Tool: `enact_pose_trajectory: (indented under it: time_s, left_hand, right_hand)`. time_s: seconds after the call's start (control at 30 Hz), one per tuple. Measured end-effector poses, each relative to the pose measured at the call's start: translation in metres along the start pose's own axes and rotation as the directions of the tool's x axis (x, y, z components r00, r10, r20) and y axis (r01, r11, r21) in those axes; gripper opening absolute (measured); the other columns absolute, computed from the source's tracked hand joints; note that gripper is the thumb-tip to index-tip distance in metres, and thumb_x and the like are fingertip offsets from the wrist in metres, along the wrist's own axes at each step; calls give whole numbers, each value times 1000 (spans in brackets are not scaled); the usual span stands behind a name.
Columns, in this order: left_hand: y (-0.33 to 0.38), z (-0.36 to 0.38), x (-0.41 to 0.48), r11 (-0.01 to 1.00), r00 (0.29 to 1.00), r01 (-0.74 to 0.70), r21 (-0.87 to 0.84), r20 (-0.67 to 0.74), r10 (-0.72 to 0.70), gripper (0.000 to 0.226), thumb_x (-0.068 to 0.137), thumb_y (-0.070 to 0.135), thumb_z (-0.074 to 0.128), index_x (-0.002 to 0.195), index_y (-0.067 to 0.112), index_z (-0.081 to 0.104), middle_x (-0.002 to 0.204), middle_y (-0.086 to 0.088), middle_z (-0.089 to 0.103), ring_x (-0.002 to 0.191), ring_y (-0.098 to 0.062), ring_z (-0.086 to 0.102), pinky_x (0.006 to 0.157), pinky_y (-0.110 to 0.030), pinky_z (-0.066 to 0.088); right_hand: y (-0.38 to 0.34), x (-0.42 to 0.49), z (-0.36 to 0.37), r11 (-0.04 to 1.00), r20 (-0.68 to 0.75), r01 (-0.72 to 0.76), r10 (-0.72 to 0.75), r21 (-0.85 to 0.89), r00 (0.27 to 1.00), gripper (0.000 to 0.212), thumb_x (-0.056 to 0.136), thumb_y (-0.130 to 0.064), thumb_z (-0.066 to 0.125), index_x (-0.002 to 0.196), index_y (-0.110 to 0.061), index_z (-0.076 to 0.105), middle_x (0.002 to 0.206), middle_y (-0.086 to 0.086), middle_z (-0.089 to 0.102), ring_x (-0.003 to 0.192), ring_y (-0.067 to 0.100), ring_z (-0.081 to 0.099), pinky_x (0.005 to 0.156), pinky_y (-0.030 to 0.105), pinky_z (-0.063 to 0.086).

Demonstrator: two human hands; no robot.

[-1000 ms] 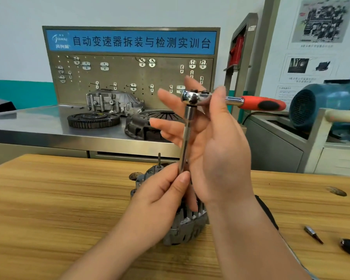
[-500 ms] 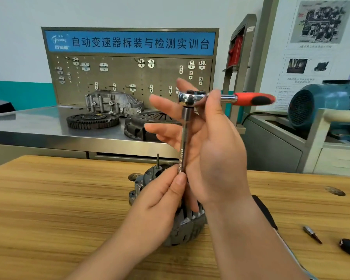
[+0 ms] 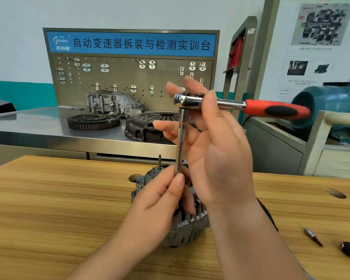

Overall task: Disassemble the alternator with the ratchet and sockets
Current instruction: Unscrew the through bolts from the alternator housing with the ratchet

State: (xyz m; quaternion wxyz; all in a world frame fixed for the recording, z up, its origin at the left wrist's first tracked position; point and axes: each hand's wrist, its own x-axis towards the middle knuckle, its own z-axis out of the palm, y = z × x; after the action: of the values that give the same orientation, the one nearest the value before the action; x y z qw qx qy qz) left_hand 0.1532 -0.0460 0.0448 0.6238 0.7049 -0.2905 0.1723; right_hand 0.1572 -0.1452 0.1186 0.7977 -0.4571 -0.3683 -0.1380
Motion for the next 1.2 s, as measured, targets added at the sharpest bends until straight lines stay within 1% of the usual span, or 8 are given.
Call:
enact_pose_trajectory:
  time_s: [0.13, 0.27, 0.43, 0.57, 0.73, 1.0, 1.1, 1.2]
  left_hand:
    - [-1, 3, 0, 994, 1000, -6, 106, -18, 7, 25, 88, 48, 42, 79, 32, 59, 64, 0, 64, 61, -34, 56, 57, -39, 45]
    - [-3, 7, 2, 993, 999, 0, 119, -53, 7, 22, 90, 36, 41, 81, 29, 61, 61, 9, 61, 53, -12, 49, 51, -16, 39]
    - [0, 3, 0, 1000, 1000, -5, 14, 2, 5, 34, 91, 49, 43, 95, 21, 63, 83, -5, 68, 74, -38, 55, 62, -39, 47]
    - [-1, 1, 0, 999, 1000, -29, 42, -8, 29, 37, 86, 51, 40, 90, 22, 62, 76, -3, 67, 67, -36, 54, 58, -39, 45]
    - [-2, 4, 3, 999, 999, -7, 44, -46, 9, 33, 82, 52, 43, 86, 26, 64, 73, -4, 68, 65, -40, 55, 56, -44, 43]
    - [0, 2, 1, 1000, 1000, -8, -20, 0, 8, 40, 86, 51, 42, 94, 17, 63, 81, -8, 68, 76, -45, 53, 66, -46, 47]
    - [-1, 4, 2, 999, 999, -14, 36, -31, 15, 35, 85, 51, 45, 92, 23, 64, 74, -4, 68, 67, -37, 54, 57, -31, 45]
    - [-3, 5, 2, 999, 997, 17, 51, -79, -13, 23, 91, 44, 50, 84, 27, 65, 60, 7, 64, 49, -15, 47, 49, -14, 38]
  right_hand:
    - [1, 1, 2, 992, -14, 69, -71, -108, 997, 24, 93, -28, 50, 114, -31, 63, 118, -2, 69, 87, 16, 70, 75, 24, 53]
    - [1, 1, 2, 935, 66, 220, -210, -277, 975, 24, 91, -28, 56, 108, -42, 65, 123, -17, 64, 118, 16, 60, 100, 46, 46]
    - [1, 1, 1, 1000, 12, 7, -7, 23, 1000, 30, 95, -34, 42, 116, -29, 62, 116, 1, 70, 88, 18, 69, 75, 25, 52]
    - [2, 0, 2, 999, -10, -49, 49, 2, 999, 38, 92, -42, 40, 119, -24, 60, 107, 3, 73, 86, 18, 70, 75, 26, 53]
    - [-2, 0, 3, 974, 29, 148, -145, -170, 989, 26, 90, -29, 58, 115, -37, 63, 132, -5, 61, 117, 18, 60, 84, 28, 49]
    - [-1, 0, 0, 996, 2, -86, 86, 24, 996, 51, 89, -52, 38, 123, -19, 56, 104, 5, 74, 83, 21, 71, 80, 29, 55]
    - [-1, 0, 2, 998, -15, 0, -1, -58, 1000, 34, 93, -41, 44, 120, -28, 59, 114, 2, 71, 90, 18, 69, 77, 27, 54]
    - [-1, 0, 4, 969, 25, 167, -165, -184, 986, 28, 93, -24, 53, 116, -38, 60, 131, -5, 61, 119, 20, 59, 98, 38, 50]
